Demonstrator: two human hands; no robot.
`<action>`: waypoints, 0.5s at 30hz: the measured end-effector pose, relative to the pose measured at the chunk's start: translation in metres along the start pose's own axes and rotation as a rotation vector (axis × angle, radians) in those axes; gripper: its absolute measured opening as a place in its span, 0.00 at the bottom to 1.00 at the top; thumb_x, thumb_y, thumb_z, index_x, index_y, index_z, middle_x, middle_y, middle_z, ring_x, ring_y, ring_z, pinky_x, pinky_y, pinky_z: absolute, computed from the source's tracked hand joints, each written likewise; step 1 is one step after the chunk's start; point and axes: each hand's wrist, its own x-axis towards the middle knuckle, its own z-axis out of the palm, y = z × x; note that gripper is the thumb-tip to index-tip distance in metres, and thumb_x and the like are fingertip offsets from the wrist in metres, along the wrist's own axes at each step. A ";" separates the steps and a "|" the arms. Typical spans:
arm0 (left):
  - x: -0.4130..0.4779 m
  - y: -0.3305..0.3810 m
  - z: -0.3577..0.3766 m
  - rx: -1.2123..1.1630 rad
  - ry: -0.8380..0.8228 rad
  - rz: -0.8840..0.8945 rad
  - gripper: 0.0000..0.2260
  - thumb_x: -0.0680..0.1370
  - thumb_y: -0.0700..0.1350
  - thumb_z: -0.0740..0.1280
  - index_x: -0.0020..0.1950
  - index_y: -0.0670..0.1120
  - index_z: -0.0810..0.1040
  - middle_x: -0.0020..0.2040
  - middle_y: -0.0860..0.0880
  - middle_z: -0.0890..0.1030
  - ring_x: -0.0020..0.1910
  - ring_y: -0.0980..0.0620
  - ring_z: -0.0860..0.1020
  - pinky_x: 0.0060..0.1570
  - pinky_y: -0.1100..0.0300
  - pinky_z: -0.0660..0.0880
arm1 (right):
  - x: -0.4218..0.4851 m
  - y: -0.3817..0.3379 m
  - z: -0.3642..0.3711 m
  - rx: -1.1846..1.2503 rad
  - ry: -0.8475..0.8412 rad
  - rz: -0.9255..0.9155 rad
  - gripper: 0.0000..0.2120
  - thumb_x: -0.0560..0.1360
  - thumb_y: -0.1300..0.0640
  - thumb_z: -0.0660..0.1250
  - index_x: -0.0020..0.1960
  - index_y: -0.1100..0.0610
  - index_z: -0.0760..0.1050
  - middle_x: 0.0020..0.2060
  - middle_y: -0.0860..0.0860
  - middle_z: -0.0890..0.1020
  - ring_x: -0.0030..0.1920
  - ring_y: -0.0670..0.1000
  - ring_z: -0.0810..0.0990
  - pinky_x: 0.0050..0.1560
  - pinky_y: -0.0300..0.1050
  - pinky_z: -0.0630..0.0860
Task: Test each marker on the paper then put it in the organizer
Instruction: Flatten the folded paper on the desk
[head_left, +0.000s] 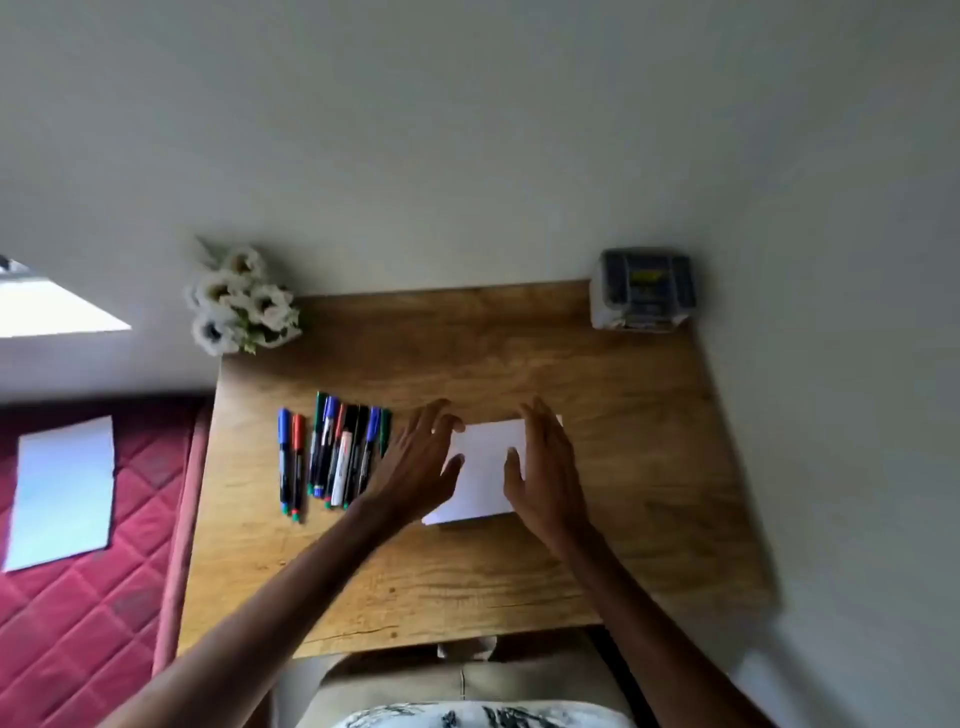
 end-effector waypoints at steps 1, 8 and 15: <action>-0.002 -0.005 0.011 0.024 -0.029 -0.018 0.19 0.77 0.44 0.72 0.65 0.44 0.73 0.72 0.42 0.71 0.73 0.41 0.69 0.66 0.42 0.74 | -0.004 0.005 0.013 0.005 -0.030 0.032 0.30 0.79 0.61 0.68 0.78 0.60 0.62 0.78 0.57 0.66 0.78 0.56 0.64 0.74 0.57 0.69; -0.011 -0.031 0.053 0.104 0.013 -0.001 0.26 0.83 0.50 0.65 0.79 0.41 0.65 0.81 0.41 0.63 0.80 0.43 0.60 0.75 0.50 0.58 | -0.008 0.039 0.068 -0.060 -0.024 -0.042 0.29 0.81 0.54 0.63 0.79 0.60 0.62 0.80 0.59 0.60 0.81 0.57 0.57 0.78 0.61 0.60; -0.020 -0.037 0.087 0.227 0.096 0.093 0.32 0.83 0.52 0.63 0.81 0.36 0.59 0.82 0.37 0.56 0.83 0.41 0.52 0.80 0.44 0.53 | 0.005 0.059 0.074 -0.058 0.021 -0.169 0.27 0.81 0.53 0.61 0.78 0.60 0.63 0.80 0.56 0.61 0.81 0.54 0.57 0.79 0.58 0.57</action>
